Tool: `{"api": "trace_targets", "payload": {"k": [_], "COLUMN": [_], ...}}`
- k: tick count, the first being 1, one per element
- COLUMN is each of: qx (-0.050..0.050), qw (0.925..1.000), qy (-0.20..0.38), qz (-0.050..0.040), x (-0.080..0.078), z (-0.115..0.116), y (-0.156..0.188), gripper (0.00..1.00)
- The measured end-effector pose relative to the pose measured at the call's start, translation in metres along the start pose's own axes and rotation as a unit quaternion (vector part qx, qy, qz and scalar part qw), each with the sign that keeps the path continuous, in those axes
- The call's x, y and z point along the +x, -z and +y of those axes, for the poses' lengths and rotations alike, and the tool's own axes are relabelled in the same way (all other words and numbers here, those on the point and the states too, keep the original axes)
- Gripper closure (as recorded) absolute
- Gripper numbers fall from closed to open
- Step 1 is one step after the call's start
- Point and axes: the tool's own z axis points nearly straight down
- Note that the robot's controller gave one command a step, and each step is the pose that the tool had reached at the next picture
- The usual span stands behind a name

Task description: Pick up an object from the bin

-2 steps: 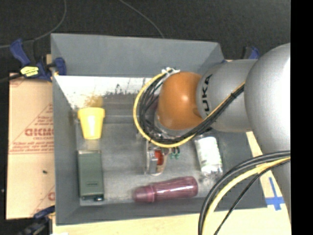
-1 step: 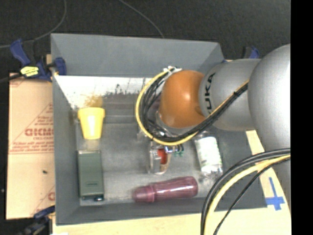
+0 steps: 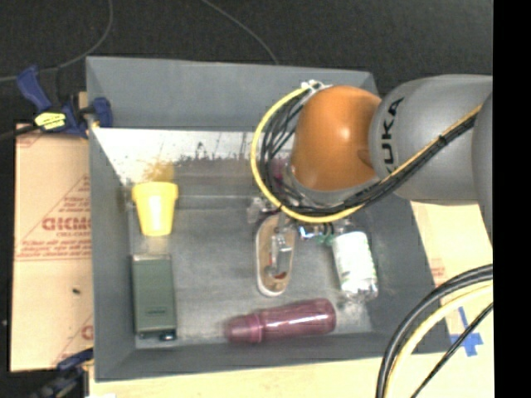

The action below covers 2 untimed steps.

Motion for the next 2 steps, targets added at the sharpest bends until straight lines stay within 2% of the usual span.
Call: {"api": "trace_targets", "payload": {"k": [1,2], "qx": [0.001,-0.002], "qw": [0.9999,0.9992], "qy": [-0.012,-0.040], "qz": [-0.0057,-0.0044], "x": [0.002,0.010], "z": [-0.027,-0.069], "y": [0.003,-0.066], "gripper": [0.00,0.00]}}
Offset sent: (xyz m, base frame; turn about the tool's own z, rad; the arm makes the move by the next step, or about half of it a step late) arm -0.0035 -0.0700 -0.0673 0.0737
